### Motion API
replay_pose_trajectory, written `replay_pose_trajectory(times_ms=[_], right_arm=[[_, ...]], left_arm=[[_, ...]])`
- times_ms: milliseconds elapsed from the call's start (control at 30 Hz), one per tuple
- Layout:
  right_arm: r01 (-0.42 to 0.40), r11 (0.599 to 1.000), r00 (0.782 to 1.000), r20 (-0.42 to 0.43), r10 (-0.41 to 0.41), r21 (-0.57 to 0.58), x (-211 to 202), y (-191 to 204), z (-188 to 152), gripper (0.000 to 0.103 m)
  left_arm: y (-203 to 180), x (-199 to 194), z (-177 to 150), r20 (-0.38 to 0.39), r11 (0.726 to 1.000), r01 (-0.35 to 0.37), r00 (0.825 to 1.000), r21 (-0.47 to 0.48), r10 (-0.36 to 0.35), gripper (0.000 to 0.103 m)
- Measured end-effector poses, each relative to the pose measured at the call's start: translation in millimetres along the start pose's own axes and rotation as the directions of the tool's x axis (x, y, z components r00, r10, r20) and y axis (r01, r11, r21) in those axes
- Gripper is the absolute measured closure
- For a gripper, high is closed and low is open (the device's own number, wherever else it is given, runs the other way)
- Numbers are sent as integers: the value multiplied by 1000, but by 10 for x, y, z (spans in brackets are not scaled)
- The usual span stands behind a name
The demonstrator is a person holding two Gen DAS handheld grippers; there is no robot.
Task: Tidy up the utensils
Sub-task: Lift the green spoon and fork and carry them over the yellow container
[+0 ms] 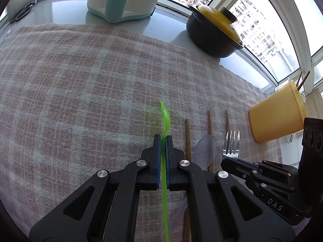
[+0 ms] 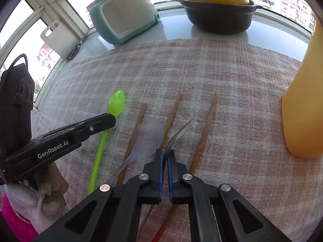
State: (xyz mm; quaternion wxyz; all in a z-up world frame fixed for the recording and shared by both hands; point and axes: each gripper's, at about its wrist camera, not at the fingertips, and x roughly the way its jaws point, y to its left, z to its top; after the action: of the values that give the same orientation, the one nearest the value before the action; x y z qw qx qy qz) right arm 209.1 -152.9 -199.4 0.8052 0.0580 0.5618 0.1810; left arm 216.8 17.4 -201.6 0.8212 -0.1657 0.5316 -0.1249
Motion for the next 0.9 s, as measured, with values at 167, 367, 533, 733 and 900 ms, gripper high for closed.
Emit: replay_pose_trajectory(times_ms=[167,367,533,733,900], right_arm=[[-15,1000,999,28,14,16,-146,-42,-41,102],[-20,1000,998,57,18,23,-284,-29,-91,102],[-10,1000,996,84,9,10,-409,23,-124,103],[-4,1000,993,122,6,-15,-594,79,-159,103],[1,999,989,150,4,-32,-762,86,-219,103]], left_arm=[[-7,-82,-11,13,1000,10,1000,-7,-10,102],[-86,-225,-44,36,1000,24,999,6,-24,102],[-170,-367,-89,61,999,34,998,19,-36,102],[-282,-529,-157,91,998,58,994,31,-60,102],[-413,-657,-202,119,996,77,990,40,-81,102]])
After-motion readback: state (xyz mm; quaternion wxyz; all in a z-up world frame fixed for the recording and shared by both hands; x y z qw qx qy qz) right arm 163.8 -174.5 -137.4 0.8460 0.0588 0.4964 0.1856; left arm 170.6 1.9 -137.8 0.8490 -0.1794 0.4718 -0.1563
